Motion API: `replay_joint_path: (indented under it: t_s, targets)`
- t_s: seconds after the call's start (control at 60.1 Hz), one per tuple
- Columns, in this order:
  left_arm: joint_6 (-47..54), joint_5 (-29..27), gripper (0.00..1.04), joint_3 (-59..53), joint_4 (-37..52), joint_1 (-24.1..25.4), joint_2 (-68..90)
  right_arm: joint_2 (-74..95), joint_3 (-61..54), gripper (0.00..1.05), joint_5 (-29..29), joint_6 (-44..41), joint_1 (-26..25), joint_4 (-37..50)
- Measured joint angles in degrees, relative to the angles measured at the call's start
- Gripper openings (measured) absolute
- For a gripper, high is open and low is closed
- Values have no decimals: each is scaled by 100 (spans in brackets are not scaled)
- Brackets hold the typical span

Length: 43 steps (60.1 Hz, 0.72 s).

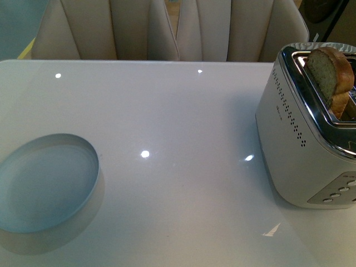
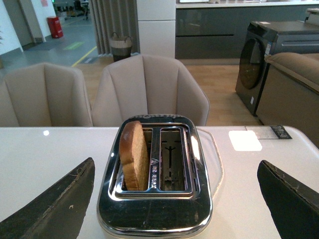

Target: Left arm holds plate, right arm toasts bread

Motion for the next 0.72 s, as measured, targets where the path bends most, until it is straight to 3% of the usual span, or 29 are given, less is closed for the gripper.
replay_joint_path:
  t_s: [0.1, 0.166, 0.715]
  targets:
    - [0, 0, 87, 0, 0, 0, 0, 2, 0, 96, 0, 0, 0, 0]
    - [2, 0, 98, 0, 0, 0, 0, 0, 0, 96, 0, 0, 0, 0]
    - [11, 0, 98, 0, 0, 0, 0, 0, 0, 96, 0, 0, 0, 0]
